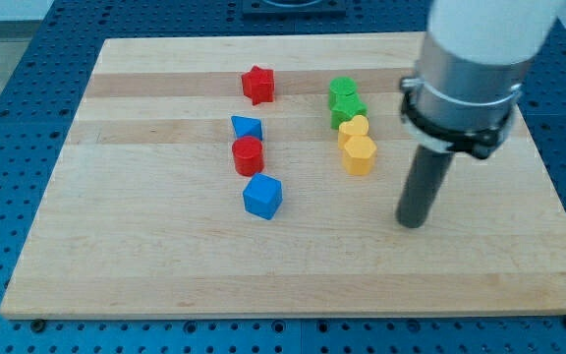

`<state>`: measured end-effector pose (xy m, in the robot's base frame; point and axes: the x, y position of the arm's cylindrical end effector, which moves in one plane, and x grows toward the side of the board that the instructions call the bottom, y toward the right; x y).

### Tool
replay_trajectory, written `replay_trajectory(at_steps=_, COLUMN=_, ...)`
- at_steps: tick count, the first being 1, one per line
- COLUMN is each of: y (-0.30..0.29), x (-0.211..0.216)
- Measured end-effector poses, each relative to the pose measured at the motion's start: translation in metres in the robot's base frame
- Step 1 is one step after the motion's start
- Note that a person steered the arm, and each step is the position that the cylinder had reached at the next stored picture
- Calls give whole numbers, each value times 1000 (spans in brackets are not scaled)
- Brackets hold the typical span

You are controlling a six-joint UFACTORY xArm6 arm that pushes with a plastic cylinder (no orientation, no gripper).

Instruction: Move your arm towards the bottom center

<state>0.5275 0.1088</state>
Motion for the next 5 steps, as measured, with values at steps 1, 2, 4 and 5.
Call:
replay_trajectory(at_steps=1, y=-38, x=2)
replay_trajectory(at_steps=2, y=-71, x=5)
replay_trajectory(at_steps=4, y=-134, x=27)
replay_trajectory(at_steps=5, y=-153, x=27)
